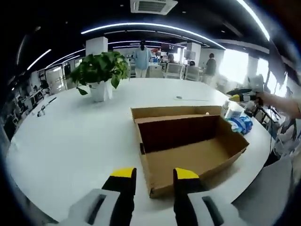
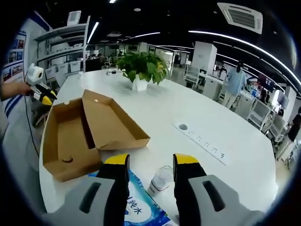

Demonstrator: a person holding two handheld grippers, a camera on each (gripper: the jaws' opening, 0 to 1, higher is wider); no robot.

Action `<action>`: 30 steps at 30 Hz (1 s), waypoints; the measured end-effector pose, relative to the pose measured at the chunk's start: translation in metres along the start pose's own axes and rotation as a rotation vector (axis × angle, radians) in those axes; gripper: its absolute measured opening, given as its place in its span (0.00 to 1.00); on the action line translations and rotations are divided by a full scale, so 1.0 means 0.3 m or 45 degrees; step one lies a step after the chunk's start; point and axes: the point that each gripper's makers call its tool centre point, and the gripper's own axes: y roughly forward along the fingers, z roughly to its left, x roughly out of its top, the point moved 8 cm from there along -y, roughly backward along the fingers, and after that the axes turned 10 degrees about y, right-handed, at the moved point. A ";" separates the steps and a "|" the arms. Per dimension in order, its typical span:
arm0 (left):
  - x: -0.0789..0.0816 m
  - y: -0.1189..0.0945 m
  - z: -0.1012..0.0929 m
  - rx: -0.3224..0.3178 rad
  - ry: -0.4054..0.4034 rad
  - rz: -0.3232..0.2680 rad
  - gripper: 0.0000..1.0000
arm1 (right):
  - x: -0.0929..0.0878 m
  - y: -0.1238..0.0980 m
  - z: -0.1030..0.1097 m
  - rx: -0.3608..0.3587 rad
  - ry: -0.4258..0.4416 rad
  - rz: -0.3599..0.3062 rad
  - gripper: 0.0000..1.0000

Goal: Operate the shoe box by opening the lid, removing the specified soft item, and placing it in the target area until the item is outside and the box remains undamaged.

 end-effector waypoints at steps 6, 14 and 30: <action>-0.018 0.009 0.009 0.022 -0.086 0.044 0.22 | 0.024 0.038 0.019 0.013 0.014 0.031 0.31; -0.037 0.033 0.007 0.018 -0.134 0.108 0.15 | 0.046 0.097 0.041 0.016 0.045 0.062 0.27; -0.047 0.042 0.006 0.002 -0.283 0.150 0.04 | 0.034 0.238 0.071 -0.009 0.153 0.143 0.21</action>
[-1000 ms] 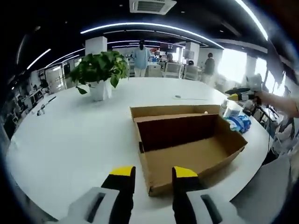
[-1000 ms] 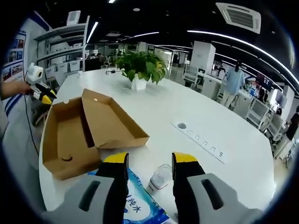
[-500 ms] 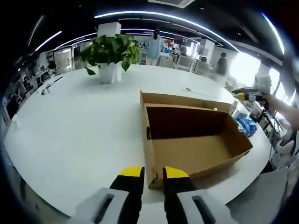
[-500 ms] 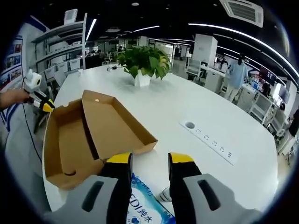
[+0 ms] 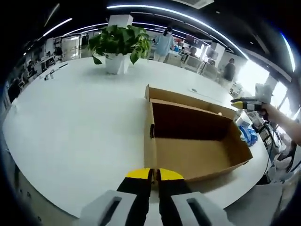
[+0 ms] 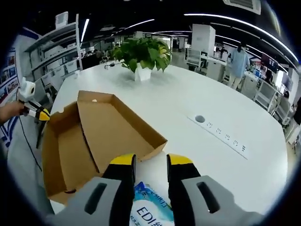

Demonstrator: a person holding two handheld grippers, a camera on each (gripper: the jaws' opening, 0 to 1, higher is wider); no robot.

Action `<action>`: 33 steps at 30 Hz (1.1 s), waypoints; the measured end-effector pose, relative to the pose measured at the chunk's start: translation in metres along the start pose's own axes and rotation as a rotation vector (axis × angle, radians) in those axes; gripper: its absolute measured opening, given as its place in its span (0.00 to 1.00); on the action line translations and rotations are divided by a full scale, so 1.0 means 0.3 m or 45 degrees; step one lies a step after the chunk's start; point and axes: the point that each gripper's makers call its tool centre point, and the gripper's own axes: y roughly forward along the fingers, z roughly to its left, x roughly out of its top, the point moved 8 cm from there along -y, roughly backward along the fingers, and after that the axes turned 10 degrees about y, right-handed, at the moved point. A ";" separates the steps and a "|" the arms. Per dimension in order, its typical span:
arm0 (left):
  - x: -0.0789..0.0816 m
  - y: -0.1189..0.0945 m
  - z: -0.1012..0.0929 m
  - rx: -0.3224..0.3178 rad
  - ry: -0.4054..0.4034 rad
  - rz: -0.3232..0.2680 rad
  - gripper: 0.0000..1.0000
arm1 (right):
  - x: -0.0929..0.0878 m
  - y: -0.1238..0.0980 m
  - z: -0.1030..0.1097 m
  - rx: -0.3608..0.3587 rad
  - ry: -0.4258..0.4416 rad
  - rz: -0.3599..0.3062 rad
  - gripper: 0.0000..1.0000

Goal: Operate the shoe box by opening the lid, removing the specified soft item, and placing it in the target area until the item is outside and the box remains undamaged.

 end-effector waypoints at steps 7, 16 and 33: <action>0.001 0.001 -0.004 0.007 0.018 0.007 0.04 | -0.007 0.077 0.000 -0.011 0.111 0.076 0.21; 0.000 0.002 -0.005 0.014 0.016 0.008 0.04 | -0.017 0.148 -0.017 -0.022 0.354 0.146 0.20; -0.003 0.003 -0.003 0.013 0.014 0.003 0.04 | -0.035 0.155 0.020 -0.040 0.624 0.213 0.08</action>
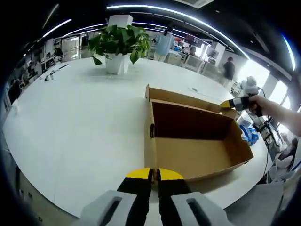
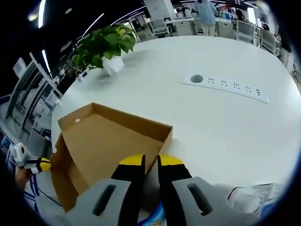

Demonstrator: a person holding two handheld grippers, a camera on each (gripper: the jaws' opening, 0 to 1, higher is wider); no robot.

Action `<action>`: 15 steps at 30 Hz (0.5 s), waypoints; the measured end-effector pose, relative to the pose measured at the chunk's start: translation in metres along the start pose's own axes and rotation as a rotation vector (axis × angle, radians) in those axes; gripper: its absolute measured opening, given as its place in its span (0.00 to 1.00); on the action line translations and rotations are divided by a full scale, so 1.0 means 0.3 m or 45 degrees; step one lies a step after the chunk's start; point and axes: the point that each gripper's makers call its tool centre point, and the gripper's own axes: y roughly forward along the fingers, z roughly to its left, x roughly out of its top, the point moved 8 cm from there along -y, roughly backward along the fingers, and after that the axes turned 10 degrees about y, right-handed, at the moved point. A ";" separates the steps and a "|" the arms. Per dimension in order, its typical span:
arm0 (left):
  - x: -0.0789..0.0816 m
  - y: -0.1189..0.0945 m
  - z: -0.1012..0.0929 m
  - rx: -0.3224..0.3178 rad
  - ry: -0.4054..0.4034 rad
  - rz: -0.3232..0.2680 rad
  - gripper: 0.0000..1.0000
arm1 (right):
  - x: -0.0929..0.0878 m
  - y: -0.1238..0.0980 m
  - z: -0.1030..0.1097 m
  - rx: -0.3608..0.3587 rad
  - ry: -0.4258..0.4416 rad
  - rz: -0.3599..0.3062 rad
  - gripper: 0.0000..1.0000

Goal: Operate the shoe box by opening the lid, removing the specified soft item, and placing it in the target area until the item is outside and the box remains undamaged.

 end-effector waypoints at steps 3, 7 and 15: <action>0.000 0.000 -0.001 0.001 0.004 -0.002 0.04 | 0.000 -0.012 0.007 0.002 -0.031 -0.010 0.07; -0.001 0.001 -0.001 -0.001 0.003 -0.004 0.04 | 0.005 -0.026 0.010 0.008 -0.041 -0.023 0.05; 0.000 0.001 -0.002 -0.002 0.006 -0.003 0.04 | 0.018 -0.060 0.027 0.019 -0.083 -0.066 0.02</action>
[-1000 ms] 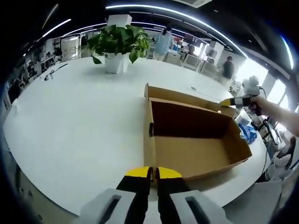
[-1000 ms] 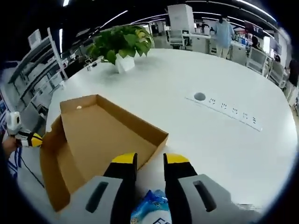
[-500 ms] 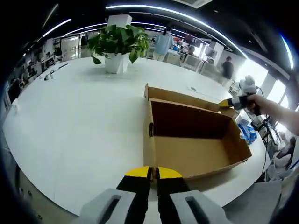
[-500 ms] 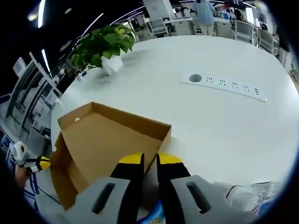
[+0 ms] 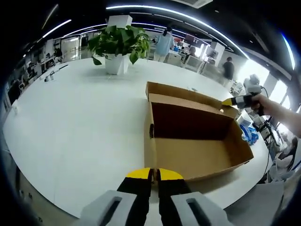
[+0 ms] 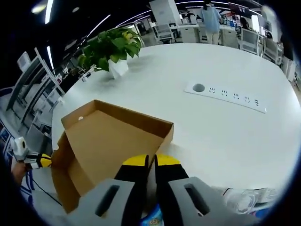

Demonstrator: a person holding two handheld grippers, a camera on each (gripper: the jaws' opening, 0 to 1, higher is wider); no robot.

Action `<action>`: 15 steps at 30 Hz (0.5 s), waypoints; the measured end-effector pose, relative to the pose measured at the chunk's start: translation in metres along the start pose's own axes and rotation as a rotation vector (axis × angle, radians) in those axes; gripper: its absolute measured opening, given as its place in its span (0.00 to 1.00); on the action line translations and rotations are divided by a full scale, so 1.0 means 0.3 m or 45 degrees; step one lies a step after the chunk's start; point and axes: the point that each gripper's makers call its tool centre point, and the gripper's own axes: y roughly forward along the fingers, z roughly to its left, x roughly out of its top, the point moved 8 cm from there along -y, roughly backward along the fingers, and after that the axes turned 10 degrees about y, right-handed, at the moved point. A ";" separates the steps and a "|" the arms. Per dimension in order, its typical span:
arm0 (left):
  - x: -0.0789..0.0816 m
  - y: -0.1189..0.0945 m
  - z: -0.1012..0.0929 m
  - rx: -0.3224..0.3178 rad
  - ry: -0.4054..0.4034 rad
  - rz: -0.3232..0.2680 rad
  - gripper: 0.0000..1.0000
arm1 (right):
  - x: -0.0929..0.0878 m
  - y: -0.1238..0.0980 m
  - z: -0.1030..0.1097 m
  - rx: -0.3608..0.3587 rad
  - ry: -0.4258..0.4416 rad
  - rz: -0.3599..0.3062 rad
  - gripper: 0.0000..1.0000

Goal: Operate the shoe box by opening the lid, removing the specified soft item, and placing it in the target area until the item is outside and the box remains undamaged.

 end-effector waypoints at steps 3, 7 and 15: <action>0.001 0.001 0.000 0.002 0.005 0.002 0.04 | 0.008 -0.013 0.005 0.007 -0.003 -0.020 0.02; 0.000 0.002 0.001 0.001 0.007 0.002 0.04 | 0.018 -0.029 0.013 0.018 -0.016 -0.043 0.01; 0.000 0.002 0.000 0.003 0.015 0.006 0.04 | 0.038 -0.069 0.037 0.039 -0.050 -0.110 0.00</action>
